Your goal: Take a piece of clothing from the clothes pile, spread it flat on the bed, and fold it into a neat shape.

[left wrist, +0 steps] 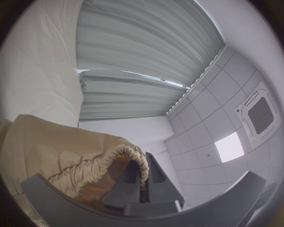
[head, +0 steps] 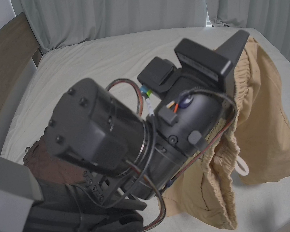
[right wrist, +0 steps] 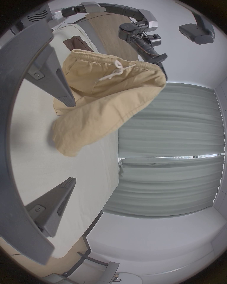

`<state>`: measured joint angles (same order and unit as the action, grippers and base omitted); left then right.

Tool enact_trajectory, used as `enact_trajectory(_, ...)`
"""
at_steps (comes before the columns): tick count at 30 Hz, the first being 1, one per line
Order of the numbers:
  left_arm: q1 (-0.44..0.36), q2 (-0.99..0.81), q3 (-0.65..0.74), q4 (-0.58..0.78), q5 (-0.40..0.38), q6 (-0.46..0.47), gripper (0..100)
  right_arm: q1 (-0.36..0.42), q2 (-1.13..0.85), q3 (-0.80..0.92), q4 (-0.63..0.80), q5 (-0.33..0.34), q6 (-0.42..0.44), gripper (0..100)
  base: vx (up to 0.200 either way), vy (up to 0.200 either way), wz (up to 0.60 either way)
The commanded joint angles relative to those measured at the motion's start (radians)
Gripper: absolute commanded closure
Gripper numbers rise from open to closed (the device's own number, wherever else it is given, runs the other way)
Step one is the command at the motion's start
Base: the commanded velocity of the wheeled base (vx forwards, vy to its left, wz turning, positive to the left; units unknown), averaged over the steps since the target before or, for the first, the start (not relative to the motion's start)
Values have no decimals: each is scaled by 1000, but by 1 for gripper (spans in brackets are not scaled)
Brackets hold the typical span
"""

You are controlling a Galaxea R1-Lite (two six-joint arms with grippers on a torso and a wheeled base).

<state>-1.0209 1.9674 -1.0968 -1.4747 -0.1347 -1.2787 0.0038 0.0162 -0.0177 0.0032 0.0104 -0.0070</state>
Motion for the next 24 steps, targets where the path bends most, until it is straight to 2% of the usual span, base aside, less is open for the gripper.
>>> enact_trajectory(1, 102, 5, 189, -38, -13, 59, 100, 1, -12, 18, 0, 0, -1, 0, 0, 0, 0)
enact_trajectory(5, 180, 10, 270, -76, -40, 84, 100, 1, -12, 18, 0, 0, -1, 0, 0, 0, 0)
enact_trajectory(10, 249, 10, 360, -78, -108, 185, 100, 1, -12, 18, 0, 0, -1, 0, 0, 0, 0)
enact_trajectory(20, 312, 13, 399, -79, -98, 229, 100, 1, -12, 18, 0, 0, -1, 0, 0, 0, 0)
enact_trajectory(24, 375, 10, 430, -81, -100, 237, 100, 1, -12, 18, 0, 0, -1, 0, 0, 0, 0)
